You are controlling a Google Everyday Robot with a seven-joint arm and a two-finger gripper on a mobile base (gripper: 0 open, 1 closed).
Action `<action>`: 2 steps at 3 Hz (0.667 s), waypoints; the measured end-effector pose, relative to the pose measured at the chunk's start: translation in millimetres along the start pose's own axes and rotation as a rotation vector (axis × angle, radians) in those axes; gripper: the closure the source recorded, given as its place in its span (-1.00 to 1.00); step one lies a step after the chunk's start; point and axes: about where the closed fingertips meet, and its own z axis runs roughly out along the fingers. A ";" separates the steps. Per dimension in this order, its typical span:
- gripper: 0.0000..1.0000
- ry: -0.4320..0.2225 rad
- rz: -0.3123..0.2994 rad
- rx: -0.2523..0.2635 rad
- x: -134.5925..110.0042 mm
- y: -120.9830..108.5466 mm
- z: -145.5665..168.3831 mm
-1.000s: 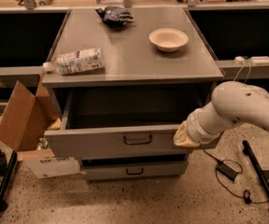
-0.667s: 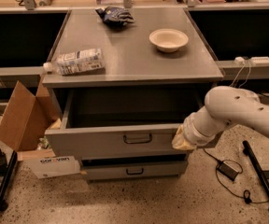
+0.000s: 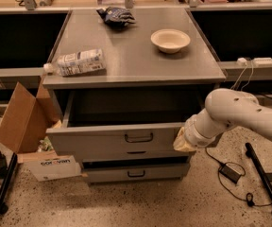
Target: Close top drawer
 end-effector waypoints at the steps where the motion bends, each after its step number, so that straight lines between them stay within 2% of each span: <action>1: -0.29 0.000 0.000 0.000 0.0 0.0 0.0; 2: -0.79 0.000 0.000 0.000 0.0 0.0 0.0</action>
Offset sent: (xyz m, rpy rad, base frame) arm 0.0000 0.0000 0.0000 0.0000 0.0000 0.0000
